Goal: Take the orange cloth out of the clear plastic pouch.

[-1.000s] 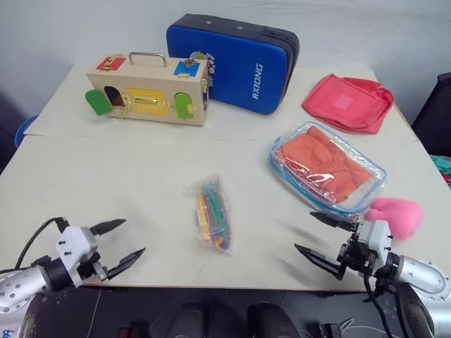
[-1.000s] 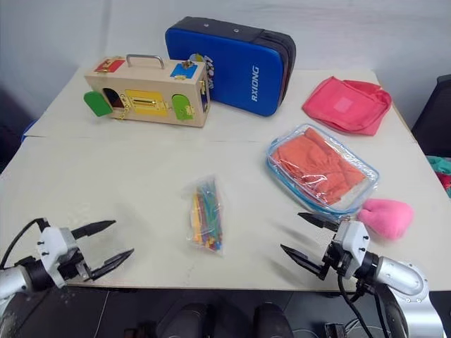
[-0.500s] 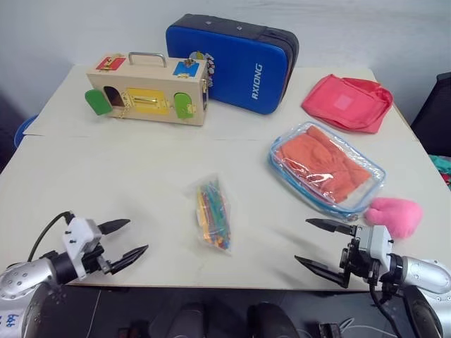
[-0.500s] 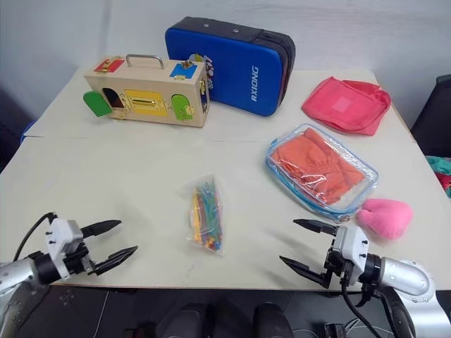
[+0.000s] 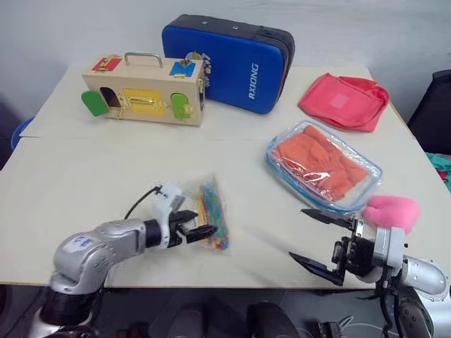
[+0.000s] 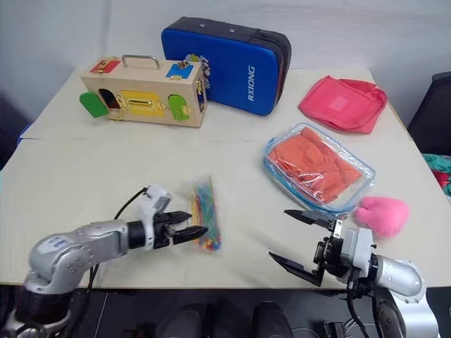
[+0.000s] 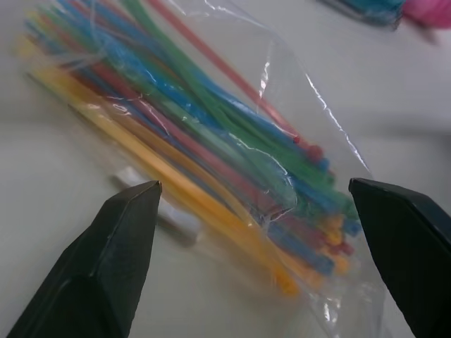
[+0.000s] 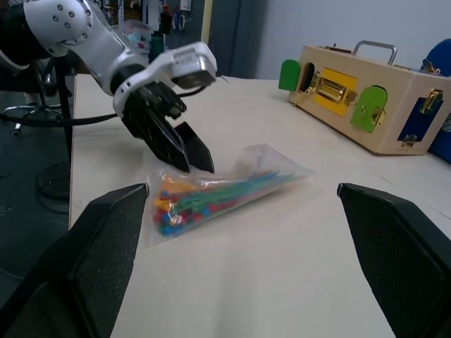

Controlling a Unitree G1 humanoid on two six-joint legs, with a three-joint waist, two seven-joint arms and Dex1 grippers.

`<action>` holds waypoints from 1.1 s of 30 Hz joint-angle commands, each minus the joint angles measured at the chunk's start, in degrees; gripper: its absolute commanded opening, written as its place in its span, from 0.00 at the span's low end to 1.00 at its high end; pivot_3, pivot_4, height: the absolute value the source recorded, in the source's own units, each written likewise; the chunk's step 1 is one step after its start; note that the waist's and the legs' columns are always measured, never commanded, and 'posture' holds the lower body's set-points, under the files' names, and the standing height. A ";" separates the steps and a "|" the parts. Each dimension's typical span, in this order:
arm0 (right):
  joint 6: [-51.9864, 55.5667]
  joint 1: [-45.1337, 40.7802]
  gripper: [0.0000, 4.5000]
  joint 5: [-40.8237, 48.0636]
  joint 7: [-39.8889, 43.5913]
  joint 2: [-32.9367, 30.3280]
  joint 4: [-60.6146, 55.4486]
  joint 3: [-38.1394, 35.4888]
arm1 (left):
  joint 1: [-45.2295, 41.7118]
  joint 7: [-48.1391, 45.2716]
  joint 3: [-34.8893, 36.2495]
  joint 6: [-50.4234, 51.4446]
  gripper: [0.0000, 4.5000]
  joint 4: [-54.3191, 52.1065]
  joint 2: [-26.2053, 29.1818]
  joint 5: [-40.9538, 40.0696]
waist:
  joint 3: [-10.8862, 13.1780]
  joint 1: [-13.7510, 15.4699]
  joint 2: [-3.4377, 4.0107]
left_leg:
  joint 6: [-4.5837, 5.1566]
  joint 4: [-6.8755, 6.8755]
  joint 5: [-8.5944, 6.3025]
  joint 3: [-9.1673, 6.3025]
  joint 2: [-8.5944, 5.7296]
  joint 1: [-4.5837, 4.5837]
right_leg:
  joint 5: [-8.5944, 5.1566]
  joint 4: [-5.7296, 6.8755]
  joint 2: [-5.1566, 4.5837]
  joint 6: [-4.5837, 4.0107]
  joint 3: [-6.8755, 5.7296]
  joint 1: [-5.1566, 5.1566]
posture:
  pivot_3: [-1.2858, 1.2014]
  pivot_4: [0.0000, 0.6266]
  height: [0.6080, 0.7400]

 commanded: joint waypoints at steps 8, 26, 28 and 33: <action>-1.86 -1.77 1.00 0.59 1.70 0.54 0.80 0.88 | -3.74 -0.90 -2.16 -1.21 0.25 4.24 -0.59 6.19 | -0.01 1.20 0.01 | -0.01 0.11 0.02 -0.01 -0.04 0.02 | 0.00 -0.01 -0.03 0.00 0.00 0.06 | 0.52 0.24 1.00; -4.85 -13.54 1.00 -1.31 4.50 4.67 3.94 10.06 | 0.80 7.55 38.62 -23.75 0.00 31.27 10.85 16.24 | 0.11 -0.14 -0.19 | -0.13 -0.10 0.08 -0.03 0.05 -0.04 | 0.00 0.01 -0.03 0.00 -0.04 -0.18 | 0.52 0.24 1.00; -5.26 -14.11 1.00 -1.40 4.74 5.34 4.60 10.74 | 0.47 8.56 40.12 -25.12 0.00 32.04 9.67 16.23 | 0.12 0.27 -0.22 | -0.12 -0.10 0.07 -0.05 0.03 -0.04 | 0.00 0.01 -0.07 0.00 -0.06 -0.16 | 0.52 0.24 1.00; -5.36 -14.46 1.00 -2.70 3.86 4.86 6.42 10.34 | 0.39 8.32 39.89 -29.41 0.27 30.88 9.00 17.59 | 0.12 0.96 -0.59 | -0.09 -0.02 0.05 -0.07 0.01 -0.10 | 0.00 0.03 -0.11 0.00 -0.11 -0.17 | 0.52 0.24 1.00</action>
